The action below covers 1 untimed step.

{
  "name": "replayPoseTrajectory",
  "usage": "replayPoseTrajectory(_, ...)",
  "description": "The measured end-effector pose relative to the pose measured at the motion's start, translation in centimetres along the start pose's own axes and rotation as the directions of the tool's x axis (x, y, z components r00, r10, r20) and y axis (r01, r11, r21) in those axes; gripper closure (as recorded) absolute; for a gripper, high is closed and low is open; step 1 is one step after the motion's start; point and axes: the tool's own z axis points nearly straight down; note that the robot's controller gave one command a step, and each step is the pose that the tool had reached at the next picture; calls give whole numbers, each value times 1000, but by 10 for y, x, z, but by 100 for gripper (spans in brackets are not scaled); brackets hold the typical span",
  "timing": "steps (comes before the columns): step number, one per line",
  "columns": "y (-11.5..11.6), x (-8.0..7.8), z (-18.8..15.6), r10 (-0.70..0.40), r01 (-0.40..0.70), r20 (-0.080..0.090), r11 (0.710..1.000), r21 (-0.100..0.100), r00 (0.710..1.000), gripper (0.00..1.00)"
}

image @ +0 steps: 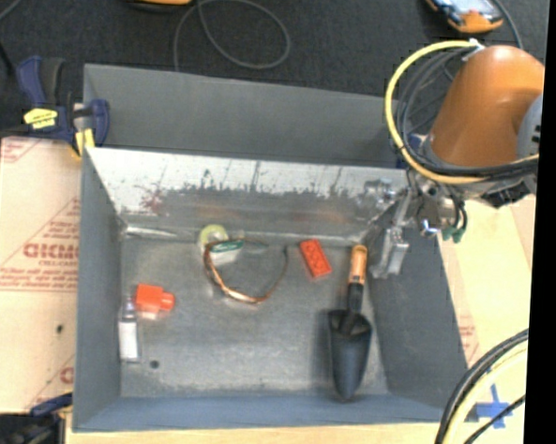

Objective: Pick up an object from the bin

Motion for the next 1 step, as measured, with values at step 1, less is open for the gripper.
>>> replayPoseTrajectory(1, 0, -1, -5, -2, 2, 8, 1000, 1, 1000, 0)
